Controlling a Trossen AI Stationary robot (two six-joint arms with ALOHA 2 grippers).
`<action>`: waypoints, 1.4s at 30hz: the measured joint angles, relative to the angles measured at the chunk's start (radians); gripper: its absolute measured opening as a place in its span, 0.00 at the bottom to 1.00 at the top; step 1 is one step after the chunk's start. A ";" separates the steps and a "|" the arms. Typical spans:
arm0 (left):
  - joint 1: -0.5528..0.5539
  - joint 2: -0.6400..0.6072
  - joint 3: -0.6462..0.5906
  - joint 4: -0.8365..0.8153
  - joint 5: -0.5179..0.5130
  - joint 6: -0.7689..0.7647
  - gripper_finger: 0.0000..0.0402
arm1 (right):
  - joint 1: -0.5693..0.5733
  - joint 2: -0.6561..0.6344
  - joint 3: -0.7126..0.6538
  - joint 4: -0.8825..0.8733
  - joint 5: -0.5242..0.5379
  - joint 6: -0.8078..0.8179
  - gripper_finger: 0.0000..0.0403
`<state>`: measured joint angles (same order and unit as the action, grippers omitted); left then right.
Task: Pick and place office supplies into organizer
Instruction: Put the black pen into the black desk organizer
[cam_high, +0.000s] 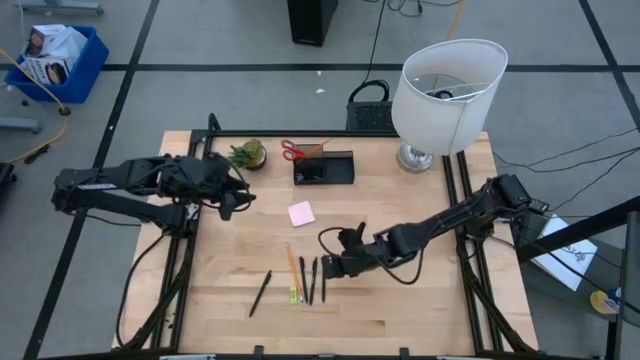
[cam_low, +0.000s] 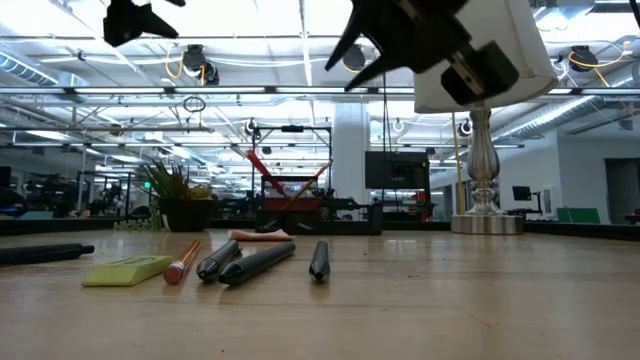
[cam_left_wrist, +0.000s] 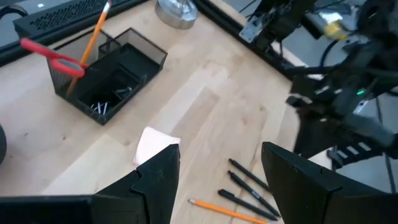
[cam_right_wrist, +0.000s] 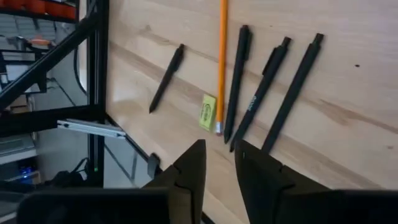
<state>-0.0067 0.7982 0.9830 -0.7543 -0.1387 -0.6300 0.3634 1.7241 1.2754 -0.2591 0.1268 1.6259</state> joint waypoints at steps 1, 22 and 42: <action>0.000 0.000 -0.009 0.001 0.000 -0.002 0.58 | 0.000 0.000 0.013 -0.013 0.000 -0.004 0.18; 0.000 0.000 -0.109 0.078 0.007 -0.056 0.58 | -0.062 0.236 0.403 -0.376 -0.047 -0.195 0.07; -0.003 0.000 -0.109 0.077 0.013 -0.053 0.58 | -0.142 0.251 0.257 -0.234 -0.156 -0.207 0.18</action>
<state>-0.0093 0.7982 0.8738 -0.6769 -0.1255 -0.6835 0.2217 1.9749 1.5324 -0.4932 -0.0287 1.4185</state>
